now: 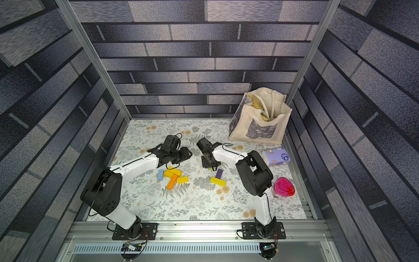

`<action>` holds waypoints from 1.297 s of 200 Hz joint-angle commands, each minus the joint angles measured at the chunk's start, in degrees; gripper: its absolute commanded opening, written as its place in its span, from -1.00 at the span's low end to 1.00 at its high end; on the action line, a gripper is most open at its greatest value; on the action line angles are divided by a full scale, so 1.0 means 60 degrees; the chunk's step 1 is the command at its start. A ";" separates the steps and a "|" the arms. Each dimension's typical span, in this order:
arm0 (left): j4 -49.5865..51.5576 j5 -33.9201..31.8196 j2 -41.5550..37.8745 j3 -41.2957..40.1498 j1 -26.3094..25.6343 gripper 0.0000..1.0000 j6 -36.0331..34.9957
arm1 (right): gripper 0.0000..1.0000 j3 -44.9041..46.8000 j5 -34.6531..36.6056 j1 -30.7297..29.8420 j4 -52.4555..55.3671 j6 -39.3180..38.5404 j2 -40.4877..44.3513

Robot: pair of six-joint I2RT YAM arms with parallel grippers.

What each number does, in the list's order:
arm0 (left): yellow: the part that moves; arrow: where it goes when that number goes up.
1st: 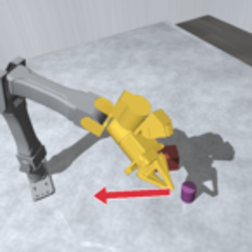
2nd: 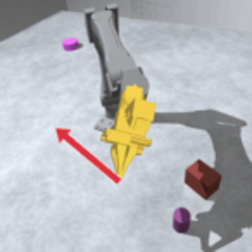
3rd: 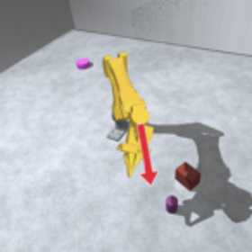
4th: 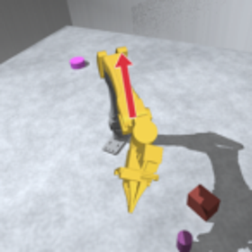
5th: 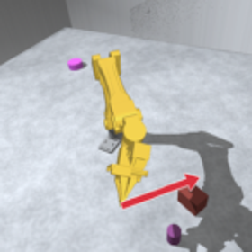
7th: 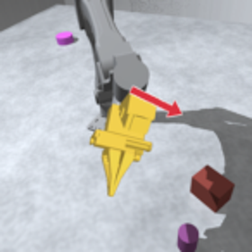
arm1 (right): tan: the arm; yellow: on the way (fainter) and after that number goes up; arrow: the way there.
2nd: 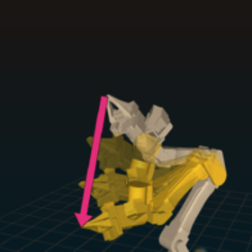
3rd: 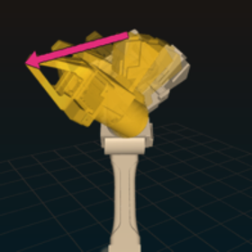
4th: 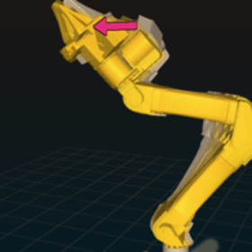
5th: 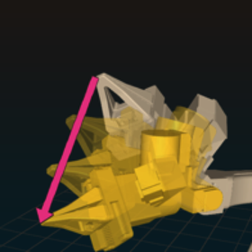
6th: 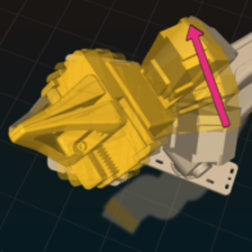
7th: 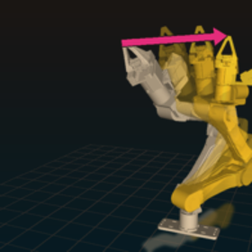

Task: Assemble the letter p with building blocks
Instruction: Assemble the building block at the center of the board.

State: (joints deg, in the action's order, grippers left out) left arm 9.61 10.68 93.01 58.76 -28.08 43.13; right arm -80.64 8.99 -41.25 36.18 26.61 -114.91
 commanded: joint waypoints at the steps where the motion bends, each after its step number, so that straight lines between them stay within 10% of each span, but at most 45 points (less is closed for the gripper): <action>1: -0.0070 0.0015 0.0142 0.0220 -0.0043 0.13 0.0065 | -0.66 -0.0139 0.0170 0.0017 -0.0077 0.0270 -0.0100; 66: 0.0032 0.0065 0.0390 0.0431 0.0020 0.14 -0.0041 | -0.53 -0.0660 0.0255 0.0184 0.0121 0.0292 -0.0846; 92: 0.0031 0.0108 0.0516 0.0490 0.0036 0.14 -0.0041 | -0.19 -0.0860 0.0474 0.0204 0.0318 0.0291 -0.0902; 147: -0.0121 0.0278 0.0640 0.0533 -0.0015 0.14 0.0003 | 0.14 0.0539 0.0176 0.0209 -0.0933 0.0689 0.1490; 259: -0.0970 0.0973 0.1767 0.0890 -0.0900 -0.42 0.0047 | -0.56 0.4339 -0.1256 0.0213 -0.3786 0.3169 0.3233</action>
State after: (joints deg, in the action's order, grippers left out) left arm 5.32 15.27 101.91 61.60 -32.58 43.66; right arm -57.82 5.48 -40.36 21.47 39.90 -93.80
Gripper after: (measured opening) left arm 0.333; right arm 0.264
